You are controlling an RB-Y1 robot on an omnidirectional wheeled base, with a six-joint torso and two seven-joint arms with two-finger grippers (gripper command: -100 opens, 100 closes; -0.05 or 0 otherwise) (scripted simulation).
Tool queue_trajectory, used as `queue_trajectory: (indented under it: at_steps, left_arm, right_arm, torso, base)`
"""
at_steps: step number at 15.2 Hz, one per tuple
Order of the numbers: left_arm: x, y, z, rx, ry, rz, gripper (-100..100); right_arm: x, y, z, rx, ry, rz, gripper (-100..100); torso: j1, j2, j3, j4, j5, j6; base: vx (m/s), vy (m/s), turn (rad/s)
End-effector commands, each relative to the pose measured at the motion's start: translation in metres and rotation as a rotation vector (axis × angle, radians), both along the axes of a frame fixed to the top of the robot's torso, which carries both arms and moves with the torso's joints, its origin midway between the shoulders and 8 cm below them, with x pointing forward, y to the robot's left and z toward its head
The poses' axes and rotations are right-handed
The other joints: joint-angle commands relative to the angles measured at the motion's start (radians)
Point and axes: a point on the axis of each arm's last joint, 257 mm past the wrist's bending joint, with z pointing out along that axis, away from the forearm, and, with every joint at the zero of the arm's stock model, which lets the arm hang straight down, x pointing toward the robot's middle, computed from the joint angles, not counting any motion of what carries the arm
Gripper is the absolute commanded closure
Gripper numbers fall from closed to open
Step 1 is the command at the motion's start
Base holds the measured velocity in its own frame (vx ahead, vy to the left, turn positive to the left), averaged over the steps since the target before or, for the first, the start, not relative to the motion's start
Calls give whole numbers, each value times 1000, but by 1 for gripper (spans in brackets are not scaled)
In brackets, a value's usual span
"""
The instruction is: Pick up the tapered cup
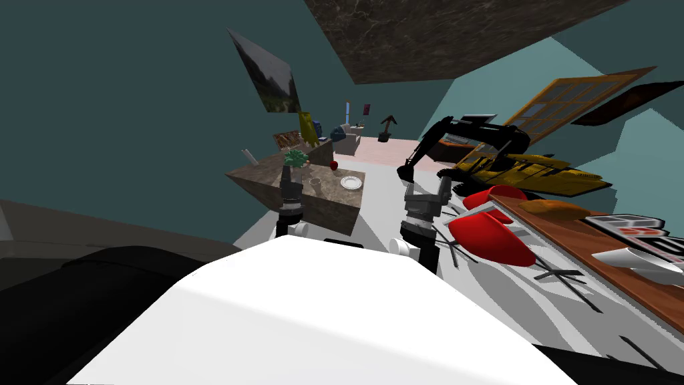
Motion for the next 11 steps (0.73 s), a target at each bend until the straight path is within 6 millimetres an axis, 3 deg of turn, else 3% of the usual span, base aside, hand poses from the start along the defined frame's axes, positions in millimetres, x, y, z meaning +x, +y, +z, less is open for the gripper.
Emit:
queue_trajectory:
  at_steps: [1, 11]
  left_arm:
    - [5, -1, -6, 25, 26, -18, -100]
    - [48, 14, -60, 103, 246, -80, -100]
  right_arm:
    - [0, 0, 0, 0, 0, 0, 0]
    - [0, 0, 0, 0, 0, 0, 0]
  torso:
    - [0, 0, 0, 0, 0, 0]
    - [-2, 0, 0, 0, 0, 0]
  base:
    - [0, -6, -16]
    - [1, -26, -41]
